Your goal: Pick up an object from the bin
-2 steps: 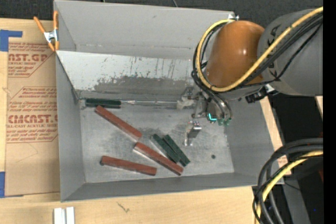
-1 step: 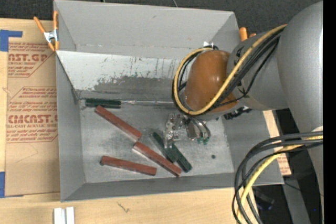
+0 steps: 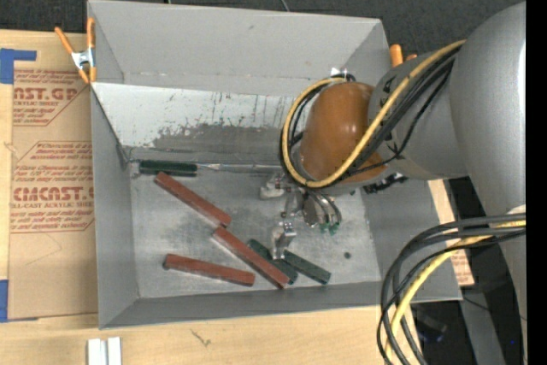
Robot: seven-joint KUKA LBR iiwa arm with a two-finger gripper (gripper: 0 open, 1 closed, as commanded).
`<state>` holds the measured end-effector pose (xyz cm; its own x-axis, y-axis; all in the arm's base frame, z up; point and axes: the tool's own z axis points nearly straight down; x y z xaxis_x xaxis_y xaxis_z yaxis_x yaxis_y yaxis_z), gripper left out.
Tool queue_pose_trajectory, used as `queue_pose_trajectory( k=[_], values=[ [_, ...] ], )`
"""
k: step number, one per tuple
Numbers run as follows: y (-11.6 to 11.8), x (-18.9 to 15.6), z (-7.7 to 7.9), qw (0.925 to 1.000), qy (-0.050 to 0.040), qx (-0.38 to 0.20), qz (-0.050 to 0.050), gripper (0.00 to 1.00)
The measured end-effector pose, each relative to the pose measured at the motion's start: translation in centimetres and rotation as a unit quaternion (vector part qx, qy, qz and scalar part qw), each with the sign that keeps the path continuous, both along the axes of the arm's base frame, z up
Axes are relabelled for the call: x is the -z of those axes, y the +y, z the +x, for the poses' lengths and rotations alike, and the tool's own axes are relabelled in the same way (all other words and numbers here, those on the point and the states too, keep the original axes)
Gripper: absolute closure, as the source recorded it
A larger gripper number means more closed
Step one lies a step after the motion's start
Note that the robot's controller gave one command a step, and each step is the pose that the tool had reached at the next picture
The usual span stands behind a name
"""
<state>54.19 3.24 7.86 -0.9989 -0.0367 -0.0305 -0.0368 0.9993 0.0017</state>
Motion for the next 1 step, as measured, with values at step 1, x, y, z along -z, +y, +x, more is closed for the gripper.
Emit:
queue_pose_trajectory(
  k=[1],
  values=[
    [-0.01, 0.05, -0.11, 1.0, 0.0023, 0.0, 0.0, 0.0]
  ],
)
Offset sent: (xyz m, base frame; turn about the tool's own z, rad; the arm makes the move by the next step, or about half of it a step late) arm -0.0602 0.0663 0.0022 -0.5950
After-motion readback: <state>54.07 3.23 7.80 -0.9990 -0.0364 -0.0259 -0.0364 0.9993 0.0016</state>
